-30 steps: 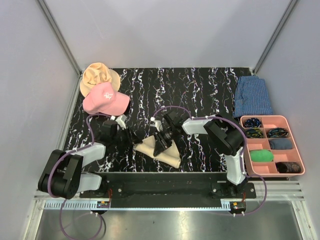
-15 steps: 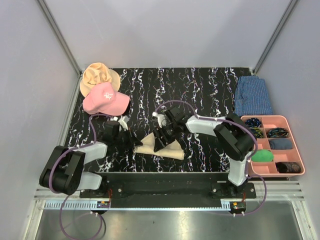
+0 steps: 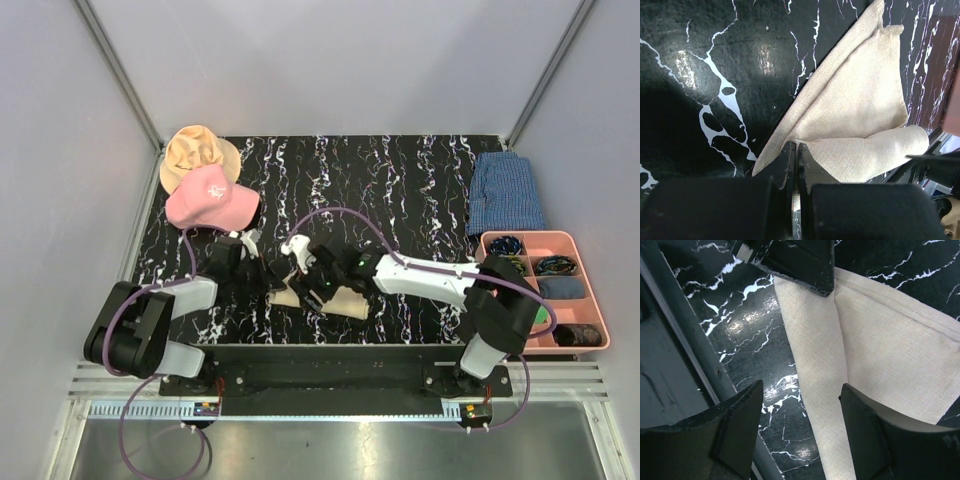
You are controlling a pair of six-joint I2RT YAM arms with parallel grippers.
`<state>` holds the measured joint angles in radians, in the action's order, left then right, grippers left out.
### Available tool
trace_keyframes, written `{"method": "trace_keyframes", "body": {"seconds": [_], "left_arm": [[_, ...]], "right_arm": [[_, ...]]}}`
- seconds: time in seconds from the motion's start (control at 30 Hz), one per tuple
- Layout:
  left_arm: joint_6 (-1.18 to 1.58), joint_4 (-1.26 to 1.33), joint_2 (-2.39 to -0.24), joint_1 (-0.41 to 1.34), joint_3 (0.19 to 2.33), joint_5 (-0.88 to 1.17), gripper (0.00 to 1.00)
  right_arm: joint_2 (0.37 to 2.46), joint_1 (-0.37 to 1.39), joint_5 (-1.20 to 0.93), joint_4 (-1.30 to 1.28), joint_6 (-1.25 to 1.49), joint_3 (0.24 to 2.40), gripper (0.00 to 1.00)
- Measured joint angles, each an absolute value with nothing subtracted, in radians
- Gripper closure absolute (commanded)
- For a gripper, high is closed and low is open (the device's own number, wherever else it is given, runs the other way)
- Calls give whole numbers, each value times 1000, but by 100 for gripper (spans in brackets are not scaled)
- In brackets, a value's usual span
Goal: Fold the napkin, place the utensils inside, and roll it up
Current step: Roll the napkin with the utensil
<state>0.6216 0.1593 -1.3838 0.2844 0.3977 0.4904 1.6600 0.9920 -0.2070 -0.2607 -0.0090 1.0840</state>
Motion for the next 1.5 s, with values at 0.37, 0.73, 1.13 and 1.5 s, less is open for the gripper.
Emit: {"method": "trace_keyframes", "body": {"seconds": [0.37,0.73,1.13,1.5], "left_arm": [[627,150,-1411,286,424,489,100],[629,134,-1411,287,436,486,100],[625,94,-1419,290,487,482,75],[585,-89,-1308,263,573,296,28]], "right_arm": [[1758,1076,-90,-260,-97,1084,35],[1805,1084,13,-225,-116,1084,34],[1834,1086,183,-167,-120,1077,68],[1846,1078,129,-285,-88,1145,88]]}}
